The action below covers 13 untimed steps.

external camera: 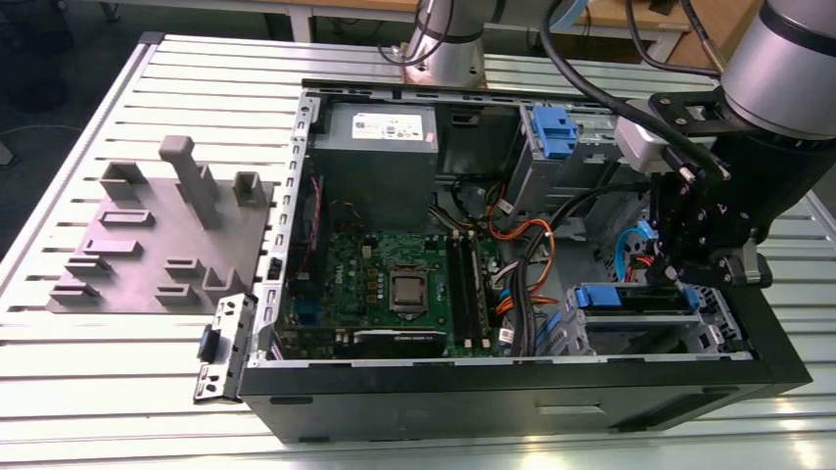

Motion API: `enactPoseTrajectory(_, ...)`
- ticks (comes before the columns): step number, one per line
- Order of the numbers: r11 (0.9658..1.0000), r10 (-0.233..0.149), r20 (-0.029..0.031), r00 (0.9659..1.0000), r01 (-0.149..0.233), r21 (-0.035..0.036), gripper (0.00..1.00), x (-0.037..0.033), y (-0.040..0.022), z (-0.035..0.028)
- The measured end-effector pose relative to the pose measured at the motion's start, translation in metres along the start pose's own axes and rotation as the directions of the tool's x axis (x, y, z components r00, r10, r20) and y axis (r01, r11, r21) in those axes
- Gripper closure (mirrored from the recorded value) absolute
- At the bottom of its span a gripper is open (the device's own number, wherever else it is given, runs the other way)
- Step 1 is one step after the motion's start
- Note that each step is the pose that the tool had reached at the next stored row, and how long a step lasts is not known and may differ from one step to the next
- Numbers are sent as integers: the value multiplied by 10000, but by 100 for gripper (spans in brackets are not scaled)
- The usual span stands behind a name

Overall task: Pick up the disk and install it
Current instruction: 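Insert the second disk wire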

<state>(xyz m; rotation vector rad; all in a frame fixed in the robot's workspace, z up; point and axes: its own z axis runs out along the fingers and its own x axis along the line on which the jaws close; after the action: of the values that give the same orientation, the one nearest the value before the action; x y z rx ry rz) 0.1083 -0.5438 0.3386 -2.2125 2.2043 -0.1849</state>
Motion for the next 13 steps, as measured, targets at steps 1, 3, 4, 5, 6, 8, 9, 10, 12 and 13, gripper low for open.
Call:
enactPoseTrajectory(1,10000,0,0,10000,0,-2,89,0,0,0)
enactPoseTrajectory(3,10000,0,0,10000,0,-3,89,0,0,0)
enactPoseTrajectory(4,10000,0,0,10000,0,-3,89,0,4,0)
enactPoseTrajectory(5,10000,-1,0,10000,1,-3,89,0,14,-1)
enactPoseTrajectory(6,10000,-1,0,10000,1,-4,89,0,37,-4)
enactPoseTrajectory(8,10000,0,1,10000,0,-3,89,0,82,-7)
enactPoseTrajectory(9,10000,0,1,10000,0,-3,89,1,92,-8)
enactPoseTrajectory(10,10000,-3,0,10000,3,-3,89,1,100,-9)
enactPoseTrajectory(12,10000,-4,0,10000,4,-3,89,0,103,-15)
enactPoseTrajectory(13,10000,-4,3,10000,4,-2,89,1,102,-27)
